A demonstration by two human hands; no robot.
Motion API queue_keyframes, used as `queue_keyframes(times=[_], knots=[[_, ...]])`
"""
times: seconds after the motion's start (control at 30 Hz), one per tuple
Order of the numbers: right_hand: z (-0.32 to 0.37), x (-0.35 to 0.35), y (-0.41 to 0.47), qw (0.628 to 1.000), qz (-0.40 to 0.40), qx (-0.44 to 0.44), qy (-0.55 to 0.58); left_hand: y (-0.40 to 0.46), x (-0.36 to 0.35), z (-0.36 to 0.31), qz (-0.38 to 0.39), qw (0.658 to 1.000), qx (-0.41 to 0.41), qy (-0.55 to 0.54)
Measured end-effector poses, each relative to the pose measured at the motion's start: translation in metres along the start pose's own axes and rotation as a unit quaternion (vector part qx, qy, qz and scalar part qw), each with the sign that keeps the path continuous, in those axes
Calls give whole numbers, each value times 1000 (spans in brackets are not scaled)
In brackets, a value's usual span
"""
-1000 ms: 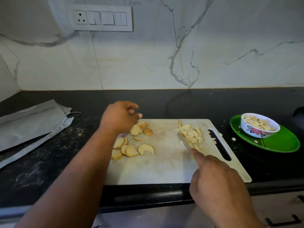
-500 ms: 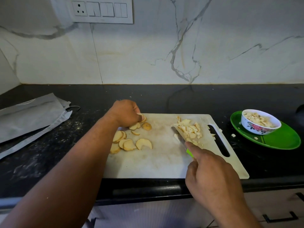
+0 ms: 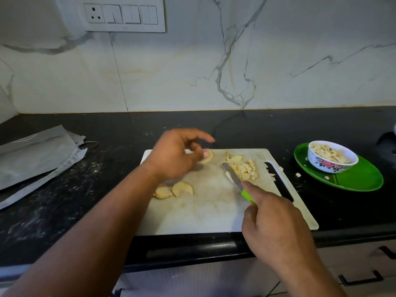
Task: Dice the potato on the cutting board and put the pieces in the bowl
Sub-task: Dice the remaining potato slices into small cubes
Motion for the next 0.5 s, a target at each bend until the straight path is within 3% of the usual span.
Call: queue_keyframes(times=[0.1,0.2,0.4,0.5], knots=[[-5,0,4,999,10,-9,49,0,-40,-15,108,968,-63,217],[-8,0,7,995,15,-20,94,1,-58,-22,140,930,-81,329],[-20,0,11,983,13,-42,178,4,-61,-17,142,908,-56,390],[-18,2,10,985,15,-47,164,4,-60,-14,140,917,-34,371]])
Point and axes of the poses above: each hand's wrist, its own y-axis towards the middle knuckle, its own x-axis out of the back of the hand, z = x × y, the point moved 10 cm from there along y, towards the middle knuckle, and after that the axes turned 3 degrees about z, right-handed, at the moved point
